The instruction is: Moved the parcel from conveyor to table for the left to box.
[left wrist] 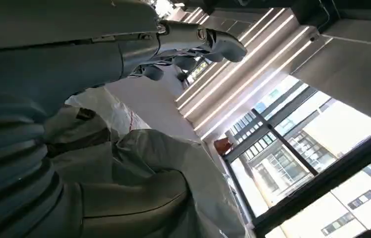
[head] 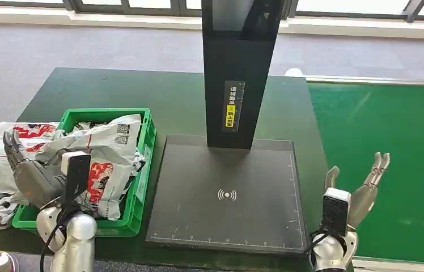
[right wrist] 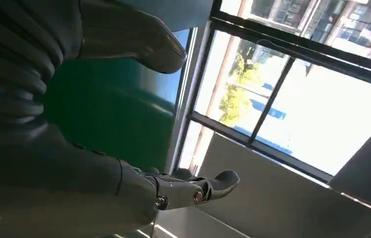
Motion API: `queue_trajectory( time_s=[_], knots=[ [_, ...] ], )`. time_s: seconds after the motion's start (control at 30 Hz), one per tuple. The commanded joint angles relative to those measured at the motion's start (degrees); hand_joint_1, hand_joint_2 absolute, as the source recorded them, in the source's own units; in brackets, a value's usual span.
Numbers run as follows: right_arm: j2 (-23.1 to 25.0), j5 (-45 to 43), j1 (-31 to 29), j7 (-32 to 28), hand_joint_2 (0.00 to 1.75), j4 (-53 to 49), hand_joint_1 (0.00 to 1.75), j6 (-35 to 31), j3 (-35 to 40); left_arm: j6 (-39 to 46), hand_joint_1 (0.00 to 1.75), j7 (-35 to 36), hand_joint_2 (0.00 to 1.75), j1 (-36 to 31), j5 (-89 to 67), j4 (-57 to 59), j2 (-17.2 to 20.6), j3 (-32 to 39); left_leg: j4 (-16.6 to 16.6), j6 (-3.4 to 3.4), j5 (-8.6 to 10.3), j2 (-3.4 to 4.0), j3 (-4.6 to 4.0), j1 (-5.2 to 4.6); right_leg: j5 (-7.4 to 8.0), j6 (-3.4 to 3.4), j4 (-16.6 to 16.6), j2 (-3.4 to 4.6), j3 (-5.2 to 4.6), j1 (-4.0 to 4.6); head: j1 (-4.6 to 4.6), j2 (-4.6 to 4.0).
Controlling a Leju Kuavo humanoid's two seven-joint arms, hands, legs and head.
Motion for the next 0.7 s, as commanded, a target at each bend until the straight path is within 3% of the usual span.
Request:
queue_trajectory(
  time_s=[0.03, 0.7],
  knots=[
    [1.2, 0.9, -1.1, 0.1, 1.75, 1.2, 0.0, 1.3, -3.7, 0.1, 0.0, 1.2, 1.75, 2.8, -2.0, 6.0, -2.7, -2.5, -0.2, 0.02, -0.01, 0.03, 0.19, -0.06, -0.01, -0.03, -0.2, -0.03, 0.19, -0.04, 0.0, 0.0],
    [1.2, 1.1, -1.4, 0.1, 1.75, 2.1, 0.0, 1.4, -3.6, 0.1, 0.0, 2.5, 1.75, 4.0, -3.3, 5.8, -2.7, -2.5, -0.2, 0.02, -0.03, 0.12, 0.21, -0.04, 0.0, -0.03, -0.2, 0.05, 0.21, -0.02, 0.0, -0.02]
  ],
)
